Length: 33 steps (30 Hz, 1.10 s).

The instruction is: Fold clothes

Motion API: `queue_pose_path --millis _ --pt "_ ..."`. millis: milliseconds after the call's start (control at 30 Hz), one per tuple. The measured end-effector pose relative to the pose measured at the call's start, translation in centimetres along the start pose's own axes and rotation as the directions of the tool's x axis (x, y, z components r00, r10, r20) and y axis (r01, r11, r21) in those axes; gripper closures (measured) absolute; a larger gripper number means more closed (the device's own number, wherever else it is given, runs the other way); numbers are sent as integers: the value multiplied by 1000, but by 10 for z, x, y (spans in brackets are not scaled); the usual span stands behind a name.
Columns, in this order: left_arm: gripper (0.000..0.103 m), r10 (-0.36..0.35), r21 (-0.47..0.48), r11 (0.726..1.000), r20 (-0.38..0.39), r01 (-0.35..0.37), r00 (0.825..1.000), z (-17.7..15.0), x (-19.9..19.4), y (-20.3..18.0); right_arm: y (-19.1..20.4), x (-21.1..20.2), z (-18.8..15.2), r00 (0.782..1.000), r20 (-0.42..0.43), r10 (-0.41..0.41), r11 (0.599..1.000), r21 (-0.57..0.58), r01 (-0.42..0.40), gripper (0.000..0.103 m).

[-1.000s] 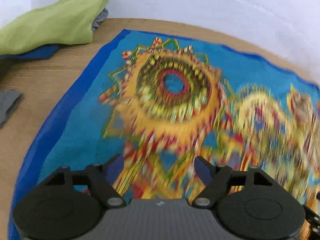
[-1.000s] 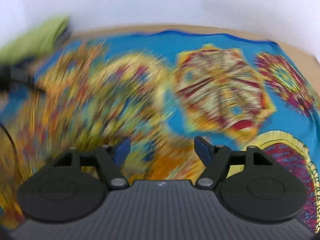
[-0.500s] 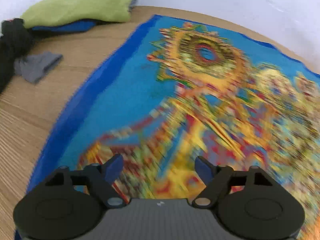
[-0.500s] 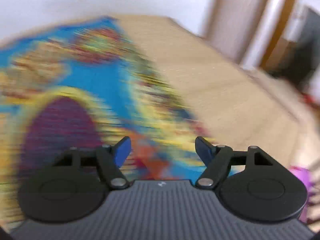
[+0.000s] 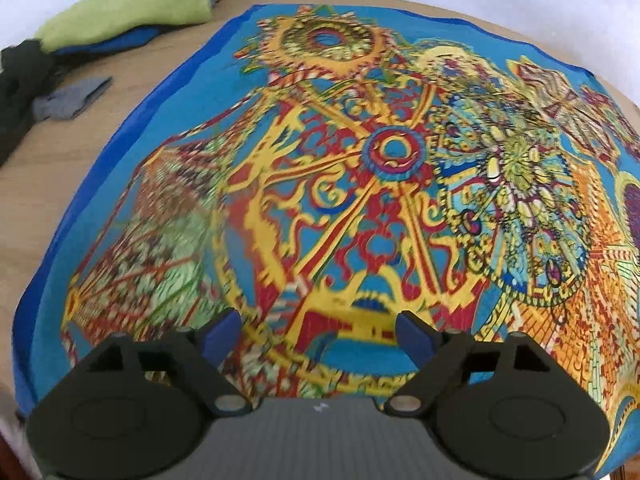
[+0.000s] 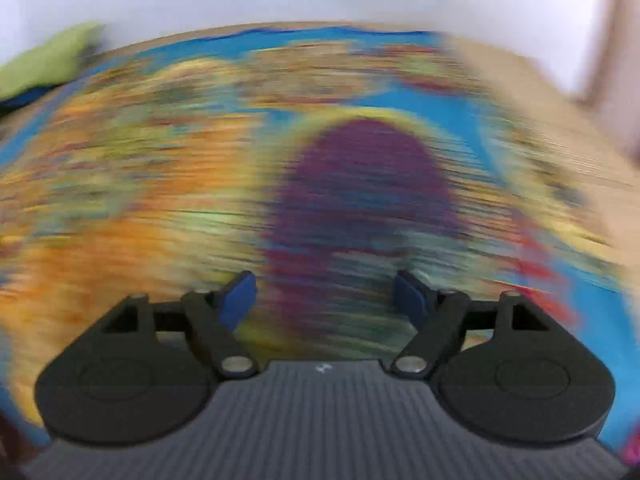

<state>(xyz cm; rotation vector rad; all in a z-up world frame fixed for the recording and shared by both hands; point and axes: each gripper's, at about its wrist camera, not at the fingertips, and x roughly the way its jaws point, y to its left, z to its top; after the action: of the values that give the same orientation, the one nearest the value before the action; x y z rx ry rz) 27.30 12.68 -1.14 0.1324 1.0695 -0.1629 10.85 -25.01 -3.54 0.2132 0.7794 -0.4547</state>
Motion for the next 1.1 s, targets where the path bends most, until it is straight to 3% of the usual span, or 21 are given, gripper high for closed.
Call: queue_pose_path --millis 67,167,233,267,367,500,700,867,1100 --pt "15 21 -8 1000 -1 -21 1000 -4 -4 -2 -52 -7 -13 994 12 -107 991 76 106 19" --pt "20 44 -17 999 -6 -44 999 -8 -10 -6 -131 -22 -30 956 0 -293 934 215 287 19" --pt "22 29 12 999 0 -29 1000 -10 -16 -19 -159 -37 -39 938 -9 -347 905 259 337 26" --pt "22 14 36 999 6 -15 1000 -12 -20 -29 -165 -46 -43 942 1 -335 908 269 322 26" --pt "21 -42 109 993 8 40 999 -20 -28 -65 -145 -65 -53 983 65 -173 961 231 154 26" --pt "21 -85 199 976 -9 85 996 -36 -30 -116 -99 -68 -64 996 87 18 994 104 -27 29" --pt "16 -32 274 961 13 28 999 -51 -34 -154 -88 -53 -67 996 73 -41 998 41 38 22" --pt "12 -44 177 983 -22 48 999 -50 -31 -140 -121 -51 -63 986 40 -160 980 123 154 20" --pt "12 1 132 991 -33 4 999 -56 -38 -116 -89 -56 -55 994 76 -80 997 23 78 20"
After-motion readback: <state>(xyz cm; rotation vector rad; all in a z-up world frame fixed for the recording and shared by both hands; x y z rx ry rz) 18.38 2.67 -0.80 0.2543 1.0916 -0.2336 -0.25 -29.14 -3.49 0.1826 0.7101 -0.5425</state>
